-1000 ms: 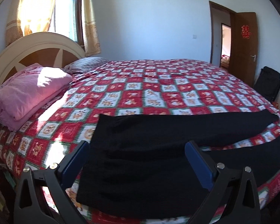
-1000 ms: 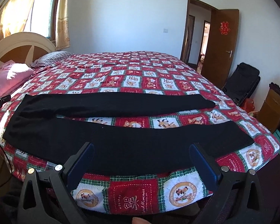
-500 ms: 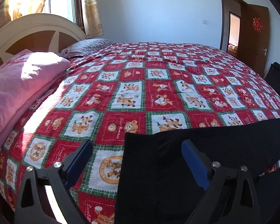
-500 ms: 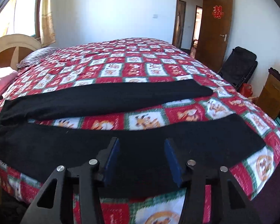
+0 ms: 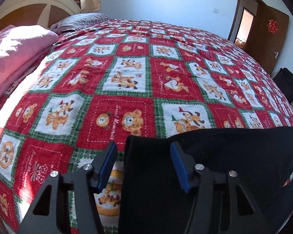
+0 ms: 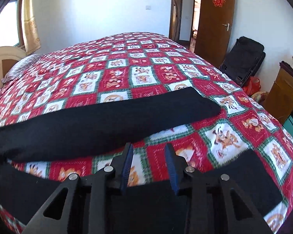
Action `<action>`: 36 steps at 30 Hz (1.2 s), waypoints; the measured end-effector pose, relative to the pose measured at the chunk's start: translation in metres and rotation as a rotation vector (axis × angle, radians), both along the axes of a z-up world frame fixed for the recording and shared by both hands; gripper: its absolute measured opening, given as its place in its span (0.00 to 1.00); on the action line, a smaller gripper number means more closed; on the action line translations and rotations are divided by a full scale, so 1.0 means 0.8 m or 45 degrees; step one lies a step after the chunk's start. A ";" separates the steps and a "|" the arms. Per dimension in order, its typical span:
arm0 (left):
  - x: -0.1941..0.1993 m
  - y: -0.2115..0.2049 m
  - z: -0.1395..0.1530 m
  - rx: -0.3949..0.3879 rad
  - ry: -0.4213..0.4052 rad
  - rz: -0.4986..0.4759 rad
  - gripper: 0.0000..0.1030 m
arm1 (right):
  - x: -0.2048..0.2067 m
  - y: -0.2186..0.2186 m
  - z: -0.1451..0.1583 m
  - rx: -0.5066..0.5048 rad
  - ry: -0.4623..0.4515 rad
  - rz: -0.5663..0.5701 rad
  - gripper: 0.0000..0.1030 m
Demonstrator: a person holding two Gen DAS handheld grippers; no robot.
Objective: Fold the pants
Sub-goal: 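Lower both grippers onto the pants edge and close the left gripper, then close the right gripper on the pants edge beside the left gripper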
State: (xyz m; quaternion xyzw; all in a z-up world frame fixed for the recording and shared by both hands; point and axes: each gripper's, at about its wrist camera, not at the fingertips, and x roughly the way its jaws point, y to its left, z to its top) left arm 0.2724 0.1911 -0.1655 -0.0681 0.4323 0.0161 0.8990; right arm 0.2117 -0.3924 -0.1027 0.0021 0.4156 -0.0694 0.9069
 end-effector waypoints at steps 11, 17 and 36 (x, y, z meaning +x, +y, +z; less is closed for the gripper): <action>0.004 -0.001 0.001 -0.035 -0.012 -0.112 0.34 | 0.096 -0.092 -0.005 0.032 0.154 -0.125 0.35; 0.011 -0.004 -0.003 -0.039 -0.011 -0.137 0.33 | 0.148 -0.137 -0.010 0.068 0.191 -0.176 0.35; 0.018 -0.009 -0.007 0.011 0.005 -0.174 0.46 | 0.256 -0.172 -0.068 0.108 0.338 -0.101 0.36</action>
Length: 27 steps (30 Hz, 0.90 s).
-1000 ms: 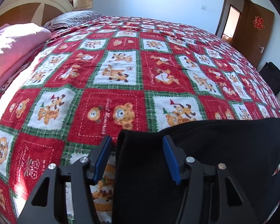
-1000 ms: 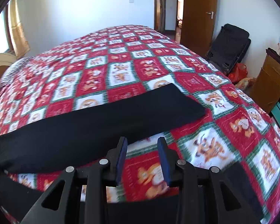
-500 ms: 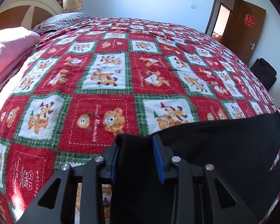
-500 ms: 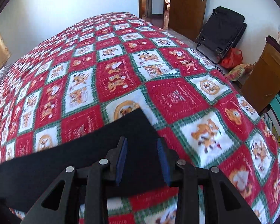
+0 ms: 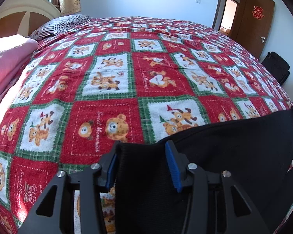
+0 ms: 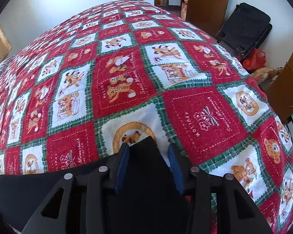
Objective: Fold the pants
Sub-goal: 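Close the right gripper on the pants edge beside the left gripper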
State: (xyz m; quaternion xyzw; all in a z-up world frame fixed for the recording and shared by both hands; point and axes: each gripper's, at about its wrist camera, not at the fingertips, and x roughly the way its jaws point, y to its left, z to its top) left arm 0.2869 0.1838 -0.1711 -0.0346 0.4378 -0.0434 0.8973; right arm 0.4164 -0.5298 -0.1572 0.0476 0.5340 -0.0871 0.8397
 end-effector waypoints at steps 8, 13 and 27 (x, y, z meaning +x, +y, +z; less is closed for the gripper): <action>-0.006 -0.008 0.009 -0.022 -0.039 -0.036 0.13 | -0.015 0.011 0.019 -0.008 -0.039 0.044 0.05; -0.015 0.000 0.023 -0.070 -0.095 -0.038 0.13 | -0.035 0.017 0.049 -0.019 -0.114 0.045 0.05; -0.061 0.007 0.064 -0.157 -0.279 -0.095 0.13 | -0.126 0.006 0.114 -0.011 -0.284 0.032 0.05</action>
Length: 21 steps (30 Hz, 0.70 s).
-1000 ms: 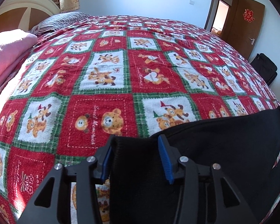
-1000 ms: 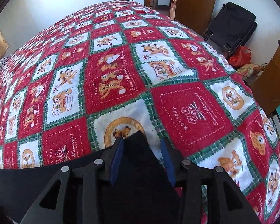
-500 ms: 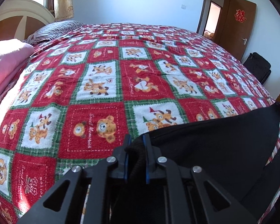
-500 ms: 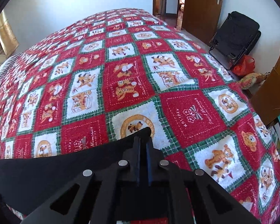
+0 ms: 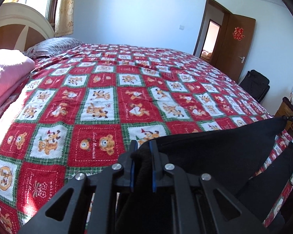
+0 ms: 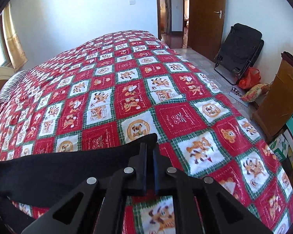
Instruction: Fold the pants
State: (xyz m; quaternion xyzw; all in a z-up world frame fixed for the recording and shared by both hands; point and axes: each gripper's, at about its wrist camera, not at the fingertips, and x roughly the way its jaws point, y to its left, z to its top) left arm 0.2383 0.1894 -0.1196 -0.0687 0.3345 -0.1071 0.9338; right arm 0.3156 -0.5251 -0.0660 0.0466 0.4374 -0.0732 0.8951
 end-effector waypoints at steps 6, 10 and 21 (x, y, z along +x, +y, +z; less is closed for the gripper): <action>-0.030 0.005 0.003 -0.022 -0.048 -0.027 0.13 | -0.052 -0.010 0.009 0.028 -0.049 -0.012 0.05; -0.055 0.006 0.000 -0.042 -0.072 -0.038 0.13 | -0.090 -0.017 0.013 0.047 -0.077 -0.019 0.05; -0.140 -0.008 -0.028 0.016 -0.118 -0.108 0.13 | -0.199 -0.035 0.000 0.067 -0.124 -0.064 0.05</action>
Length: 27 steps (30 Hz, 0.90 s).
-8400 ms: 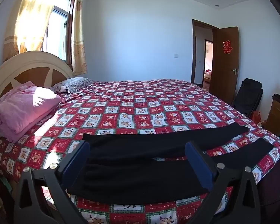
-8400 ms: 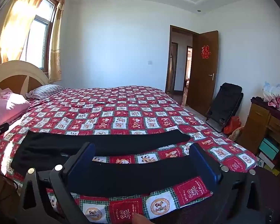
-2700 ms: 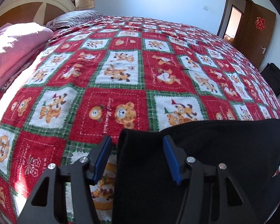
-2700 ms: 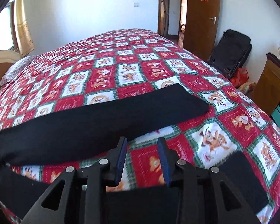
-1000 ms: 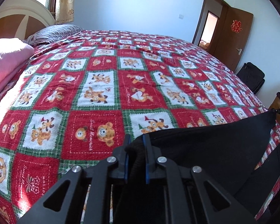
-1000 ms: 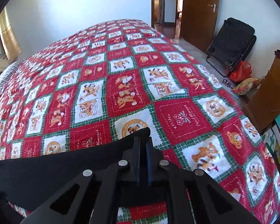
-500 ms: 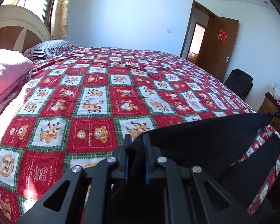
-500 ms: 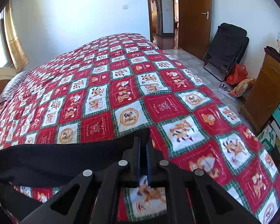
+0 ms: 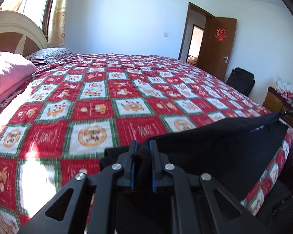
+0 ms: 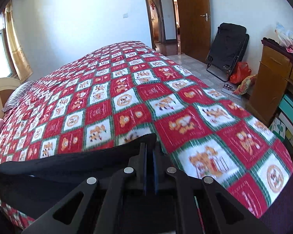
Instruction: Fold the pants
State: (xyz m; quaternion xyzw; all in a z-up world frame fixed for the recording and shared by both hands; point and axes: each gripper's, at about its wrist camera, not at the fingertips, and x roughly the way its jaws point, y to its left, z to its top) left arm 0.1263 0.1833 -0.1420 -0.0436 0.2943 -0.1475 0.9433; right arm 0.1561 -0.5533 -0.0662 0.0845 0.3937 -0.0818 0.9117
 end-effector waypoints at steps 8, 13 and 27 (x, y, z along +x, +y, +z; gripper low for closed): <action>-0.038 -0.010 -0.029 0.109 0.005 -0.015 0.13 | -0.054 -0.018 -0.036 0.044 0.036 -0.023 0.05; -0.047 -0.013 -0.033 0.130 -0.018 0.001 0.16 | -0.080 -0.026 -0.023 0.086 0.007 -0.083 0.29; -0.057 -0.013 -0.024 0.032 -0.006 0.047 0.18 | -0.085 0.349 -0.041 -0.349 0.033 0.841 0.58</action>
